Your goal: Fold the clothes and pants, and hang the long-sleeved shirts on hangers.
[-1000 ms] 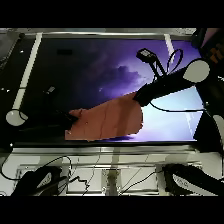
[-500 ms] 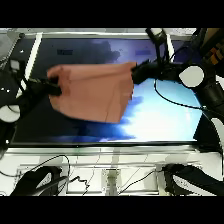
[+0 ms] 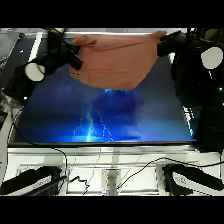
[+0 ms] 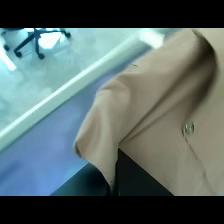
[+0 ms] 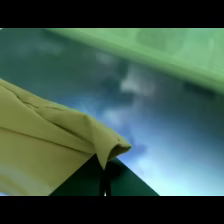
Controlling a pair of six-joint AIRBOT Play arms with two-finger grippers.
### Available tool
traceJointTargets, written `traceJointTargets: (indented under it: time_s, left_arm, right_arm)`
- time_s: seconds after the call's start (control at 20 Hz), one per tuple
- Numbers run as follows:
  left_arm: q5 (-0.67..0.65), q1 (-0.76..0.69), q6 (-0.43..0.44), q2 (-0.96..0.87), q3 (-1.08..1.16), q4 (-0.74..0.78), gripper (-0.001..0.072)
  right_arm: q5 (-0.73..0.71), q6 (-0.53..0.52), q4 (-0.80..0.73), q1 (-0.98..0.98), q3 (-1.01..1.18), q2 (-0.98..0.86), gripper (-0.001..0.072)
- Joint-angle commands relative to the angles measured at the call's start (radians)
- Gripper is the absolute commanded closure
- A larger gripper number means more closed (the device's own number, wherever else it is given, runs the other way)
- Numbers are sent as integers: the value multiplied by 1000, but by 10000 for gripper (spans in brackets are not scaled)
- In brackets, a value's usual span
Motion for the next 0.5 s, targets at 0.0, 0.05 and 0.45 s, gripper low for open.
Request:
traceJointTargets:
  time_s: [0.0, 0.05, 0.45]
  left_arm:
    - [-267, -45, -217, -42, 48, 299, 690]
    - [-330, -45, -301, -41, 31, 299, 691]
    - [-361, -121, -463, 209, -488, 270, 690]
  right_arm:
    - [280, -50, -31, -27, -26, -49, 705]
    - [323, -48, -31, -13, -71, -53, 705]
    - [294, 3, 61, 132, -616, 220, 706]
